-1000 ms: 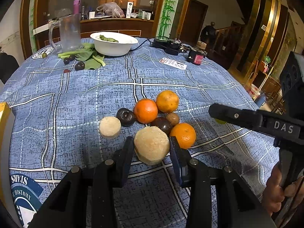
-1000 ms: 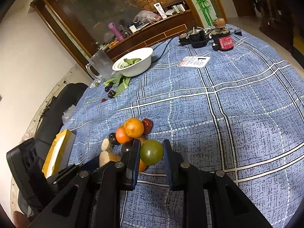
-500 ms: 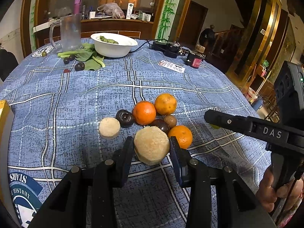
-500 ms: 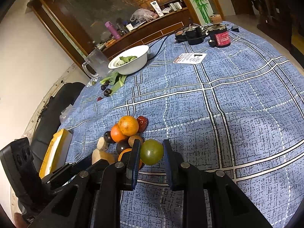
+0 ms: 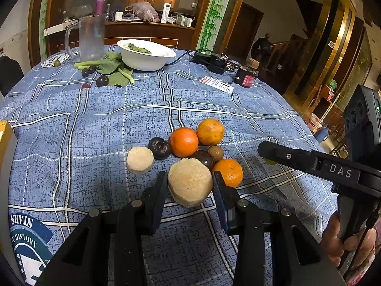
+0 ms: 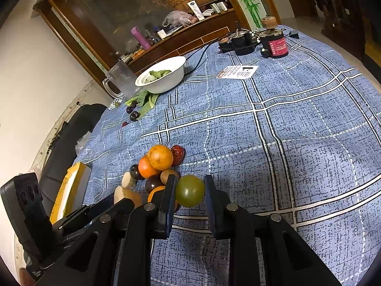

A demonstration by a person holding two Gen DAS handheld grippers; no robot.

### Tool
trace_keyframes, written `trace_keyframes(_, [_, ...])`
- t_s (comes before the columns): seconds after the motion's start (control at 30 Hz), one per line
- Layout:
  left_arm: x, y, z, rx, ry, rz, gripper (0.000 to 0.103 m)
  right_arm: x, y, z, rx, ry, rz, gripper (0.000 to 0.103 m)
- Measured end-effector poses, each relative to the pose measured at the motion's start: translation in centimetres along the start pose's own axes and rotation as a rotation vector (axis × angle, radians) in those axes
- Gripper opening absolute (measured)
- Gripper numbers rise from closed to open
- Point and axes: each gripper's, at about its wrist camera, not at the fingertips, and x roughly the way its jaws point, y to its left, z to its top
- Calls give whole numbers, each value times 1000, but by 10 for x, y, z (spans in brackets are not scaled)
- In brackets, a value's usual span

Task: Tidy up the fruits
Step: 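Grasp the tan round ball with the left tool while the right tool holds the green fruit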

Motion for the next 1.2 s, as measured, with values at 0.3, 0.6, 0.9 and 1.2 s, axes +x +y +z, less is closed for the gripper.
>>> trace_keyframes(0.3, [-1,1,0,-7,-4,-12,36,-2,3,-1,-3,-2,5,24])
trace_keyframes(0.6, [-2,3,1,-15,-3,-26,36,-4,3,-2,0,-10,18,24])
trace_keyframes(0.9, [-3,4,2,-27,-9,-34,36,-6,4,-3,-3,-11,31,24])
trace_keyframes(1.2, [-6,6,2,-20,-33,-15,36,-8,4,-3,9,-15,40,24])
